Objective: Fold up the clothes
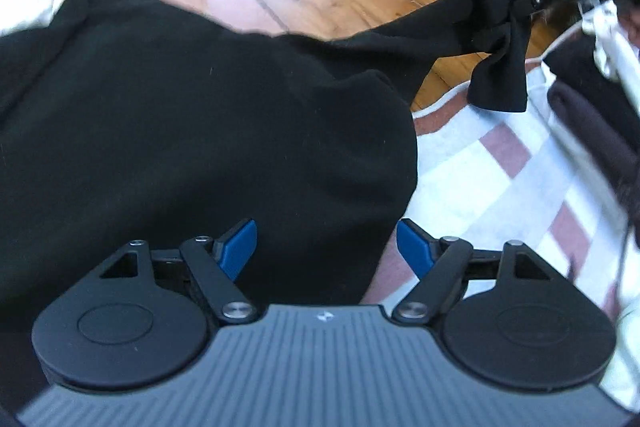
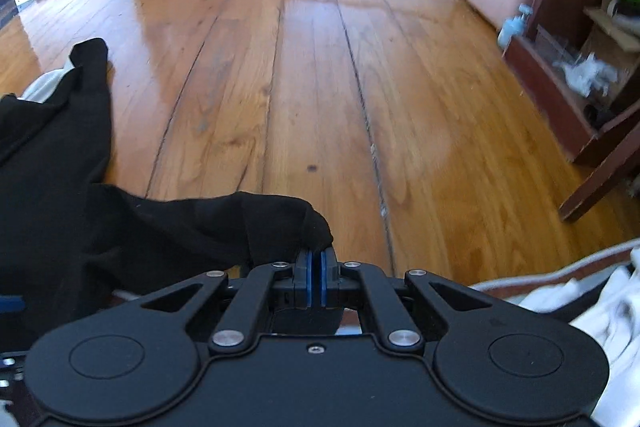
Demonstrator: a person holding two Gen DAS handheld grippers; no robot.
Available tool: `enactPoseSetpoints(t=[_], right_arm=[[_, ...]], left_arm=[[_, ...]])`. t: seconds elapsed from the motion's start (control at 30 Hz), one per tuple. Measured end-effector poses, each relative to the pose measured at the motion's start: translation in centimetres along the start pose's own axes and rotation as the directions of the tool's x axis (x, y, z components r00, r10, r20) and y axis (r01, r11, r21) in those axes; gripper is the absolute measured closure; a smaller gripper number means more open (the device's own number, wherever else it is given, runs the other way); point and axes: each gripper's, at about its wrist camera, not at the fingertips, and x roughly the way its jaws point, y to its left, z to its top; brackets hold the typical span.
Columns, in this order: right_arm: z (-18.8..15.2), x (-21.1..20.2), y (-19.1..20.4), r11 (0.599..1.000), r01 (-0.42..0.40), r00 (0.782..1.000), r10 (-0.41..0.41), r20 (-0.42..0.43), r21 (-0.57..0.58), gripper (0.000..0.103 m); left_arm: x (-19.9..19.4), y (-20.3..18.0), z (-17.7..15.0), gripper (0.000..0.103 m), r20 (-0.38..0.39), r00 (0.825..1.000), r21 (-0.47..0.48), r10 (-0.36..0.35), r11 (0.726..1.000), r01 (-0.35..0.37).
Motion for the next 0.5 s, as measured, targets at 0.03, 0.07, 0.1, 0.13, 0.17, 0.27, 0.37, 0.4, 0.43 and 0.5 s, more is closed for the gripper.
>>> enactPoseSetpoints(t=[0.03,0.07,0.1,0.13,0.17,0.27,0.37,0.4,0.43,0.5], right_arm=[[0.0,0.0,-0.2,0.999,-0.031,0.999,0.031,-0.011,0.022,0.098],[0.0,-0.2,-0.4,0.997,-0.06,0.998,0.061,-0.021,0.047,0.098],[0.0,-0.5,-0.6,0.993,-0.089,0.995,0.091,-0.033,0.075,0.098],[0.0,-0.7,-0.8,0.987,-0.118,0.991,0.124,-0.049,0.108,0.098],[0.1,-1.1,-0.9,0.978,-0.15,0.985,0.161,-0.063,0.142,0.098],[0.4,-3.0,-1.4,0.94,-0.254,0.959,0.275,-0.066,0.229,0.098],[0.8,-4.9,-2.4,0.856,-0.372,0.916,0.402,-0.009,0.36,0.098],[0.9,-5.4,-2.9,0.824,-0.405,0.901,0.433,0.021,0.396,0.099],[1.1,-5.9,-3.3,0.799,-0.429,0.891,0.451,0.051,0.421,0.099],[2.2,-6.0,-3.9,0.811,-0.41,0.907,0.411,0.094,0.418,0.099]], left_arm=[[0.0,-0.1,0.1,0.024,0.013,1.0,0.013,0.007,1.0,-0.007],[0.1,-0.3,0.2,0.021,0.026,1.0,0.018,0.004,1.0,-0.004],[0.4,-0.3,0.3,0.019,0.034,0.999,0.018,-0.007,1.0,0.006],[0.8,-0.3,0.2,0.018,0.033,0.999,0.023,-0.007,1.0,0.006],[1.3,-0.3,0.1,0.017,0.032,0.999,0.028,-0.007,1.0,0.006],[2.2,-1.1,-0.2,0.017,0.079,0.996,0.135,0.046,0.989,-0.056],[2.4,-1.4,-0.2,0.056,0.114,0.991,0.198,0.073,0.976,-0.095],[2.2,-1.3,-0.1,0.074,0.125,0.99,0.196,0.066,0.976,-0.09],[2.0,-1.2,0.3,0.099,0.115,0.992,0.192,0.051,0.979,-0.072],[0.8,-0.3,1.0,0.099,0.122,0.992,0.159,0.043,0.985,-0.062]])
